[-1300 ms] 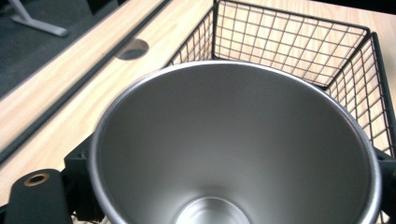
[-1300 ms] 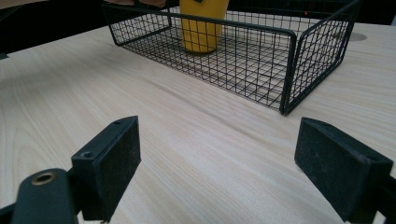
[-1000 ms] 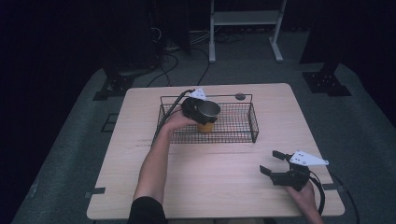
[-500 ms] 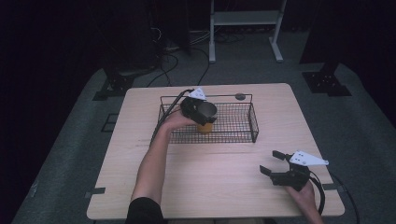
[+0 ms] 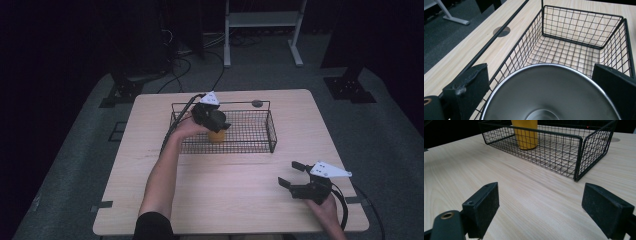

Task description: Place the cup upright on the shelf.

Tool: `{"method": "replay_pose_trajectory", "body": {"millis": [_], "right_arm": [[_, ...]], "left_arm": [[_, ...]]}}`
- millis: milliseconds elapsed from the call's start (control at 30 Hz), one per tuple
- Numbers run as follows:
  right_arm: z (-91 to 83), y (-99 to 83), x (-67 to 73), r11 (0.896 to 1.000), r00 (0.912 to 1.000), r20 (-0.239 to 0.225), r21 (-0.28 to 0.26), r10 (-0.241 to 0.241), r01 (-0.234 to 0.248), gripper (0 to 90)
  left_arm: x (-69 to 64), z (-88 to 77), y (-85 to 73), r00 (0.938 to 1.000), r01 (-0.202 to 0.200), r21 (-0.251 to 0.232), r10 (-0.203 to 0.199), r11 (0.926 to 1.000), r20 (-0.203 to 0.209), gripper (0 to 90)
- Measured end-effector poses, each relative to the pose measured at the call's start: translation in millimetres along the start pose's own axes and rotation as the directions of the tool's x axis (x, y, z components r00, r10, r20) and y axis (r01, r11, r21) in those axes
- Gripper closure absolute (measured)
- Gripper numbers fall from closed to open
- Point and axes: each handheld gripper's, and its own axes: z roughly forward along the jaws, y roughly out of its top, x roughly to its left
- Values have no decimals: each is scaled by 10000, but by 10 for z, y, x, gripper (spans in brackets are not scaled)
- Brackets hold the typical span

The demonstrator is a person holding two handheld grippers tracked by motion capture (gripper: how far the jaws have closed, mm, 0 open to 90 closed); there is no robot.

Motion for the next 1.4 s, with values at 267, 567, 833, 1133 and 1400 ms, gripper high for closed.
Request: {"method": "replay_pose_trajectory", "body": {"millis": [267, 567, 833, 1133, 1400], "right_arm": [[-2, -1, -7, 10000, 10000, 15, -11, -19, 19, 134], [-11, -4, -14, 10000, 10000, -78, -22, 62, -62, 134], [-14, -5, -15, 10000, 10000, 15, -33, 89, -88, 134], [-6, -5, -8, 10000, 9999, 97, 13, 54, -54, 134], [-5, -6, -5, 10000, 9999, 109, 30, 32, -32, 134]], "left_arm": [[-20, -33, 33, 9999, -29, -263, 31, 9996, 96, 14], [-52, -61, 81, 9999, -70, -600, 79, 9982, 143, 14], [-123, -135, 145, 9996, -163, -939, 183, 9955, 203, 14], [-205, -254, 183, 9998, -168, -1385, 183, 9902, 98, 14], [-319, -289, 193, 9990, -369, -1589, 403, 9866, 181, 14]]}}
